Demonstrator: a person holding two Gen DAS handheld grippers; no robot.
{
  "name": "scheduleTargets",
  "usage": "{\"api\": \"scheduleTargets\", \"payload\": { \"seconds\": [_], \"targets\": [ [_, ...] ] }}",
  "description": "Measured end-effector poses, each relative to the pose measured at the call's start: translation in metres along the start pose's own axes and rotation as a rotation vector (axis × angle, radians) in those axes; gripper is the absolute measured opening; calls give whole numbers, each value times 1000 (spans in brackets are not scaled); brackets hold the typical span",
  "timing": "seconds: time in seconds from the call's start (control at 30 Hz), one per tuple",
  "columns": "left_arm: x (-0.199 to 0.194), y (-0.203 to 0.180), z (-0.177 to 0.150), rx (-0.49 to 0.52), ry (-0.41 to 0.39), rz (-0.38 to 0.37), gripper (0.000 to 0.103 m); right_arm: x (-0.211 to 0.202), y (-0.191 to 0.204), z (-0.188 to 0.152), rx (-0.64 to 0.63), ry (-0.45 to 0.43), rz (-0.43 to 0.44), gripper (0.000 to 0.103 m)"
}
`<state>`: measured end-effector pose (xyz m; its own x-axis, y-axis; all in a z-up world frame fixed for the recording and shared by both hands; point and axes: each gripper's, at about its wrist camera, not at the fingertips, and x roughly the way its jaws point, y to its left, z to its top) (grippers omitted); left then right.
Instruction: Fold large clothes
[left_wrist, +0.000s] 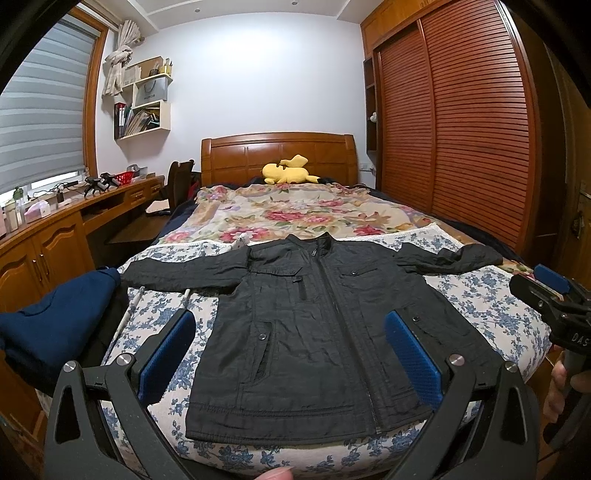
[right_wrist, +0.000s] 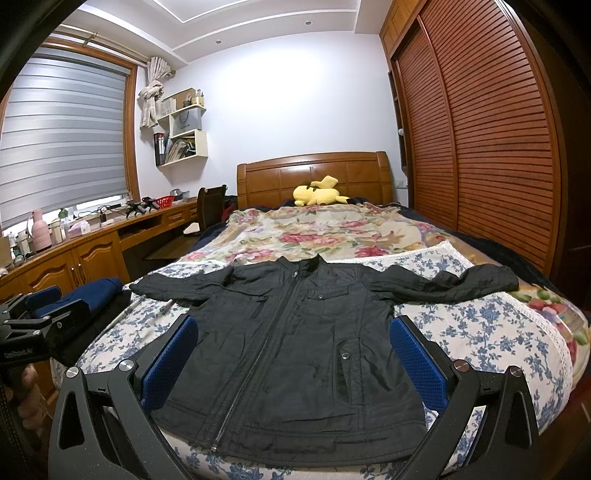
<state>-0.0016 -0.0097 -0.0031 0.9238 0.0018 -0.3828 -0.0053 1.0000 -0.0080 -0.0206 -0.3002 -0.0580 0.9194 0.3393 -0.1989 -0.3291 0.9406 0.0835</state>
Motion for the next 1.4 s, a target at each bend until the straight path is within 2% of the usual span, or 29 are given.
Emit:
{"api": "scheduleTargets", "payload": {
  "seconds": [0.8,1.07,1.4],
  "targets": [
    [0,-2,2,5,18,5,103,3,-1,-2,3,10,1,103],
    [26,9,-9,-5,70,19,103,25,4,-4,-31,46,23,103],
    [57,28,-18,-3,116,56,103,70,5,5,-57,89,99,103]
  ]
}}
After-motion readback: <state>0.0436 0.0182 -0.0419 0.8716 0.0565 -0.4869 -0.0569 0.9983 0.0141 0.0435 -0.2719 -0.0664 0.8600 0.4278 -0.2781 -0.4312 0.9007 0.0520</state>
